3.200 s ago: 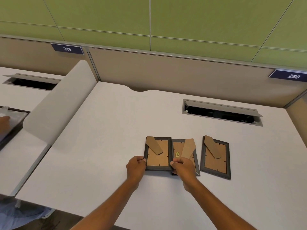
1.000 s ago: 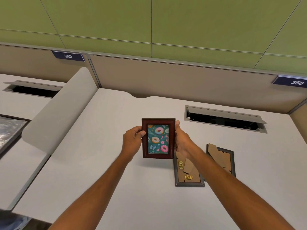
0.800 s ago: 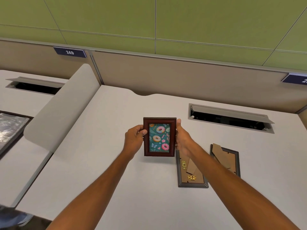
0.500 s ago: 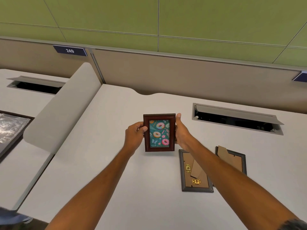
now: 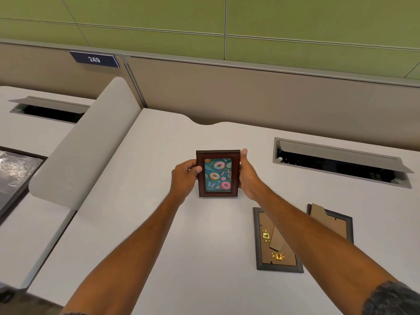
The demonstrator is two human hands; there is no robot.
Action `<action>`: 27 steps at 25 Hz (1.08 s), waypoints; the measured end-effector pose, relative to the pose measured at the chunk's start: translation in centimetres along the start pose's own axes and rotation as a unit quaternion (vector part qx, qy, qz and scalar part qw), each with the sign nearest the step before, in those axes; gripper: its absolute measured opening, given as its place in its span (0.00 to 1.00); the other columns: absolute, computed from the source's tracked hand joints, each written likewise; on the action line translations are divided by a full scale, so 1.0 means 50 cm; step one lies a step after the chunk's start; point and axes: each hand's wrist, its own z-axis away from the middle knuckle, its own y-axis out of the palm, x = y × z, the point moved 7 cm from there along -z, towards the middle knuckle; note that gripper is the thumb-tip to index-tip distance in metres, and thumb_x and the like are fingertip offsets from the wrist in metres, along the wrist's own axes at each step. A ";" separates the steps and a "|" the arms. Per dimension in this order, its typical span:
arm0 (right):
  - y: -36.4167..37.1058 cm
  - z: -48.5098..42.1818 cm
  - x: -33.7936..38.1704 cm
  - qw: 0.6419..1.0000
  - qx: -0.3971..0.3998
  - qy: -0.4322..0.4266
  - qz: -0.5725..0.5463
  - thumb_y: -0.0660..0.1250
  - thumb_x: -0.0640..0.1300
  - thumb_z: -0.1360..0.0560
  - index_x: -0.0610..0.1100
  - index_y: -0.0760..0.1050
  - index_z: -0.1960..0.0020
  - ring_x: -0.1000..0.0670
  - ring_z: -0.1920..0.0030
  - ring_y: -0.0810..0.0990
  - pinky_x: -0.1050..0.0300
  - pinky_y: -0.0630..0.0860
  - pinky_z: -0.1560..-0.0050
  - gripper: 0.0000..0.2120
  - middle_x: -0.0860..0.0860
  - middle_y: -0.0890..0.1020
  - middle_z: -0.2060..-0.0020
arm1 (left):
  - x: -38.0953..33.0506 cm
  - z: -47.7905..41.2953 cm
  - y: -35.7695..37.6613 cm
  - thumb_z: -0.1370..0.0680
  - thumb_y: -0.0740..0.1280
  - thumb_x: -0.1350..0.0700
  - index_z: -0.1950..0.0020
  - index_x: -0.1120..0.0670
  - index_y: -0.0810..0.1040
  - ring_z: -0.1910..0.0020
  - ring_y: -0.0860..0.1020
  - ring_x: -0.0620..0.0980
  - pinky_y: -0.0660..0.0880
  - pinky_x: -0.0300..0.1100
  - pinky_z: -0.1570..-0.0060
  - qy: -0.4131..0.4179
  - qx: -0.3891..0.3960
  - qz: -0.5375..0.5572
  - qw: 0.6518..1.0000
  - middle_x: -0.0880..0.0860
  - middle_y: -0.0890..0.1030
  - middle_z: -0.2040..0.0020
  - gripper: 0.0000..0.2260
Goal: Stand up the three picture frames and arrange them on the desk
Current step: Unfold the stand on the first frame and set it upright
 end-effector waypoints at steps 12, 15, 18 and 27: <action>0.004 -0.003 -0.010 1.000 0.014 -0.014 -0.008 0.42 0.69 0.16 0.54 0.81 0.40 0.48 0.48 0.87 0.44 0.79 0.36 0.33 0.50 0.87 0.46 | 0.023 0.003 0.003 0.15 0.64 0.64 0.35 0.62 0.84 0.38 0.85 0.62 0.84 0.61 0.37 0.005 0.002 0.020 1.000 0.60 0.88 0.41 0.12; 0.003 0.012 -0.007 1.000 0.013 -0.009 0.016 0.41 0.69 0.15 0.52 0.80 0.39 0.45 0.44 0.86 0.41 0.77 0.32 0.33 0.46 0.85 0.41 | 0.022 0.008 0.004 0.14 0.65 0.63 0.34 0.61 0.84 0.38 0.85 0.62 0.83 0.61 0.35 0.002 -0.005 0.018 1.000 0.59 0.88 0.41 0.12; -0.019 0.031 -0.003 0.999 0.003 -0.003 0.045 0.42 0.70 0.16 0.46 0.77 0.35 0.40 0.38 0.82 0.39 0.75 0.27 0.36 0.43 0.83 0.37 | 0.022 0.021 0.002 0.14 0.65 0.61 0.31 0.58 0.82 0.37 0.85 0.58 0.82 0.59 0.34 -0.011 -0.024 0.020 0.999 0.57 0.87 0.38 0.13; -0.151 0.120 -0.008 0.998 -0.031 -0.018 0.052 0.42 0.70 0.16 0.40 0.76 0.26 0.36 0.31 0.81 0.34 0.73 0.25 0.42 0.39 0.83 0.33 | 0.064 0.133 -0.003 0.13 0.62 0.51 0.39 0.53 0.80 0.51 0.87 0.60 0.86 0.54 0.47 -0.094 -0.172 0.028 0.980 0.56 0.87 0.51 0.09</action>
